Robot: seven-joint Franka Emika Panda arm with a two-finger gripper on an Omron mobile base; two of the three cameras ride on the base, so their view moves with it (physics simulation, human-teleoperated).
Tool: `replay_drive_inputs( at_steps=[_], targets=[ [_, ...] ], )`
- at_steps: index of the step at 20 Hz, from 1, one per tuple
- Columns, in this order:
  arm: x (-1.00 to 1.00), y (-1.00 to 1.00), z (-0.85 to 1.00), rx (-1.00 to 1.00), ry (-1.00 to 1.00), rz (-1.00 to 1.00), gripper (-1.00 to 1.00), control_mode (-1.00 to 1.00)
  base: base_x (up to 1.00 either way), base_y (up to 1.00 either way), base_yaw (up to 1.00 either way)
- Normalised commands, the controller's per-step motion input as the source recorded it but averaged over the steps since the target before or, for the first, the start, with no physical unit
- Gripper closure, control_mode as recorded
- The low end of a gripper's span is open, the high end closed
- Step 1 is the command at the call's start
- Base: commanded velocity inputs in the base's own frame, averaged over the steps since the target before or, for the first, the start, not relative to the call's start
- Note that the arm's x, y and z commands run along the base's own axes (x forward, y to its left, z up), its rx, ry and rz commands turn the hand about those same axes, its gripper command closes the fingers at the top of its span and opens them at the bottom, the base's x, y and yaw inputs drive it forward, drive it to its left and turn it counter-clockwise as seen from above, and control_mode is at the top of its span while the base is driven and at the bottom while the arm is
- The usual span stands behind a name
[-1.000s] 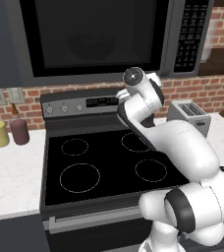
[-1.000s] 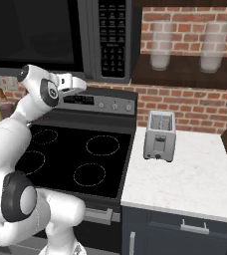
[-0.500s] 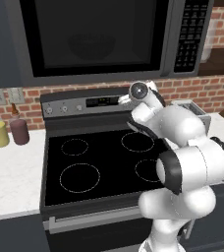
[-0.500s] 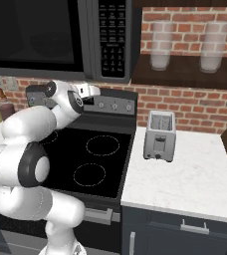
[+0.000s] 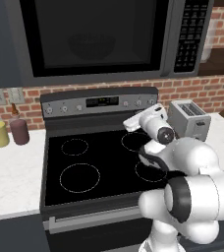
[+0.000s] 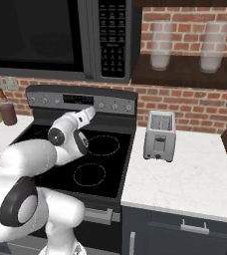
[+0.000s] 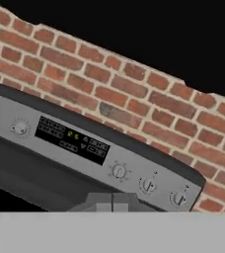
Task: Open the microwave, place the bowl with waffle inside the microwave, then close the microwave door and turn it on.
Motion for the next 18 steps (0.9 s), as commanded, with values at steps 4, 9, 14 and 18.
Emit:
replay_drive_inputs(
  at_steps=[4, 9, 14, 18],
  targets=[
    [-0.99, -0.01, 0.62, 0.13, -0.25, 0.07, 1.0, -1.0, 0.0, 0.0, 0.0],
    [-0.84, -0.21, 1.0, 0.27, 0.13, 0.0, 1.0, -1.0, 0.0, 0.0, 0.0],
    [-0.86, -0.47, 0.88, 0.32, 0.46, 0.0, 1.0, -1.0, 0.0, 0.0, 0.0],
    [-0.94, -0.56, 0.55, 0.29, 0.53, 0.0, 1.0, -1.0, 0.0, 0.0, 0.0]
  ],
)
